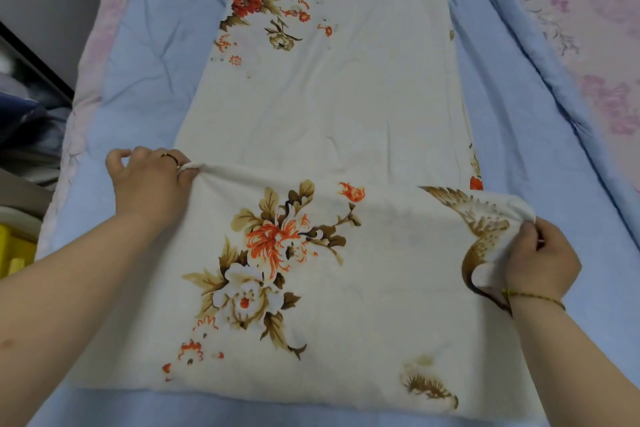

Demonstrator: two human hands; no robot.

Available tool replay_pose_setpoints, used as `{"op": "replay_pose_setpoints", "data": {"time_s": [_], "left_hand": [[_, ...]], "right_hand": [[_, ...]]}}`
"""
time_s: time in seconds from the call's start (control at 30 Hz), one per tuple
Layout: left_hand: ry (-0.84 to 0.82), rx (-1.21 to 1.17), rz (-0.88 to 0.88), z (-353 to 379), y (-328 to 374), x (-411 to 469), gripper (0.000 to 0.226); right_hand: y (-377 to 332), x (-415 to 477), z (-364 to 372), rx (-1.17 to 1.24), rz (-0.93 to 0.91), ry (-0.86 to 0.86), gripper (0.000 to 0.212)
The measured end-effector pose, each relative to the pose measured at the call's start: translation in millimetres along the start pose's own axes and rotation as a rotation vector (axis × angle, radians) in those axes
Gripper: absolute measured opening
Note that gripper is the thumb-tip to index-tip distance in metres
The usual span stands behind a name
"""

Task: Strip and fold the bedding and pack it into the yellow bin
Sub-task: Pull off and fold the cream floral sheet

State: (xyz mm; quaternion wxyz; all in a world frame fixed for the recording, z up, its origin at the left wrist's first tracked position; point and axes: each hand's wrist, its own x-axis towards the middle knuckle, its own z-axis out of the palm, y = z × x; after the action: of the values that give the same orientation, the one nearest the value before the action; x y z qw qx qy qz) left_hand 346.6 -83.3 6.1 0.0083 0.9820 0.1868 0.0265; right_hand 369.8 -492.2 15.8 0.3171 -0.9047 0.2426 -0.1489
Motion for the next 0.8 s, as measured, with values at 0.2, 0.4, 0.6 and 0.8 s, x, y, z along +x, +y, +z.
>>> {"op": "replay_pose_setpoints", "data": {"time_s": [0.2, 0.4, 0.6, 0.8], "left_hand": [[-0.143, -0.010, -0.130, 10.0, 6.8, 4.4, 0.039], [-0.231, -0.193, 0.019, 22.0, 17.2, -63.0, 0.068], [-0.398, -0.054, 0.045, 61.0, 15.0, -103.7, 0.119], [-0.529, 0.005, -0.019, 39.5, 20.6, -105.3, 0.064]], "right_hand": [[5.4, 14.1, 30.5, -0.083, 0.227, -0.258, 0.044], [6.1, -62.9, 31.1, -0.375, -0.169, -0.409, 0.068], [24.6, -109.6, 65.5, -0.722, -0.449, -0.739, 0.102], [9.9, -103.0, 48.3, -0.749, -0.350, -0.891, 0.067]]}}
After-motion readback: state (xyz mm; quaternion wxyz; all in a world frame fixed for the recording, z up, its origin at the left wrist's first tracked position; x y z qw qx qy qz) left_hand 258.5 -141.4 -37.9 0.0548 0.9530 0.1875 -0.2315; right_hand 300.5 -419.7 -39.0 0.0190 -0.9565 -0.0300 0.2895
